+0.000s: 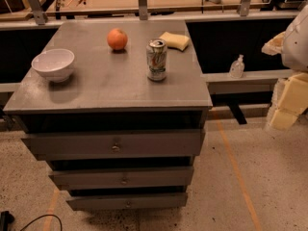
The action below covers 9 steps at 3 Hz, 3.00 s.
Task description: Move 7up can near orange
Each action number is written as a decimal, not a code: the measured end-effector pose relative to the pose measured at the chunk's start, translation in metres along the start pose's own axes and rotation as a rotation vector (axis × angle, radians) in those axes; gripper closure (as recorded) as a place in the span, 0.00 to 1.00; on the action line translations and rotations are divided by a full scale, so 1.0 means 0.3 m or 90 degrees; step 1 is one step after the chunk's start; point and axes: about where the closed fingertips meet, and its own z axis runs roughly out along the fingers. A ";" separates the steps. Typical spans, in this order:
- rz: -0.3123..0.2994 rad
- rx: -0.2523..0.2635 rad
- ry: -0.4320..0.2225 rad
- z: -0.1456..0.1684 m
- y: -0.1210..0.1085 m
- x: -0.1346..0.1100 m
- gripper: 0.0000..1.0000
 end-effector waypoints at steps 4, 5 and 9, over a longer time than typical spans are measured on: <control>0.153 -0.003 -0.413 0.239 -0.206 -0.217 0.00; 0.176 0.023 -0.525 0.281 -0.257 -0.307 0.00; 0.219 0.052 -0.626 0.340 -0.341 -0.480 0.00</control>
Offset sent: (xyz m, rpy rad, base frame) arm 0.0586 0.0309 -0.0270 0.4994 -0.0552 -0.0430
